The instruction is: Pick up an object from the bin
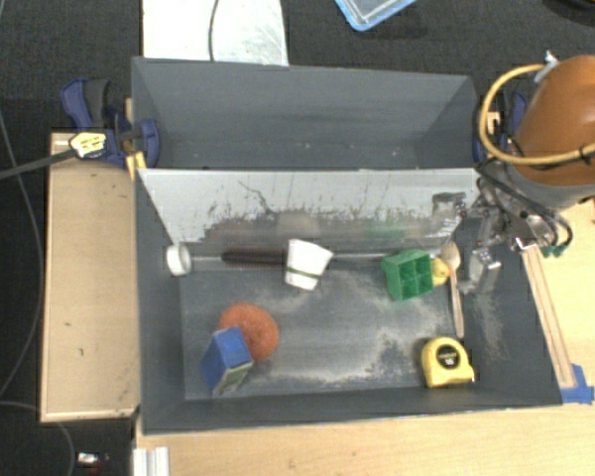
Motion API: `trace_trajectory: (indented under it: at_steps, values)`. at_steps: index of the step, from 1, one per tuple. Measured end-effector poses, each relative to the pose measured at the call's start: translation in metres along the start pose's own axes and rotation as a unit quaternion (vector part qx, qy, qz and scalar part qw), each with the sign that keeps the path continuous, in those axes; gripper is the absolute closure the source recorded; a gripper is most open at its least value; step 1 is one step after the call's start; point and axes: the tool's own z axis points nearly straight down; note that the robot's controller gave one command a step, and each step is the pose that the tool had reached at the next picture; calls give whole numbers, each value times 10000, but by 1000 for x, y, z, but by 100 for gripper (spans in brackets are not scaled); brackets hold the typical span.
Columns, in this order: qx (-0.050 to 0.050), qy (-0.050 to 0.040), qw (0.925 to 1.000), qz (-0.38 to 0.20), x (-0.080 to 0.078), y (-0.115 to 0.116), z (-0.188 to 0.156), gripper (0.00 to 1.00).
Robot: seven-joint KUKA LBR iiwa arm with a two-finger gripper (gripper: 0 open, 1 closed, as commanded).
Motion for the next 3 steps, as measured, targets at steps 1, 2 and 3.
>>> trace_trajectory:
  at_steps: [1, 2, 3]
  values:
    - [15, 6, 9969, 793, -7, 14, 76, 0]
    - [42, -31, 9971, -761, -20, 20, 91, 0]
    - [25, -18, 9986, -520, -16, 12, 98, 0]
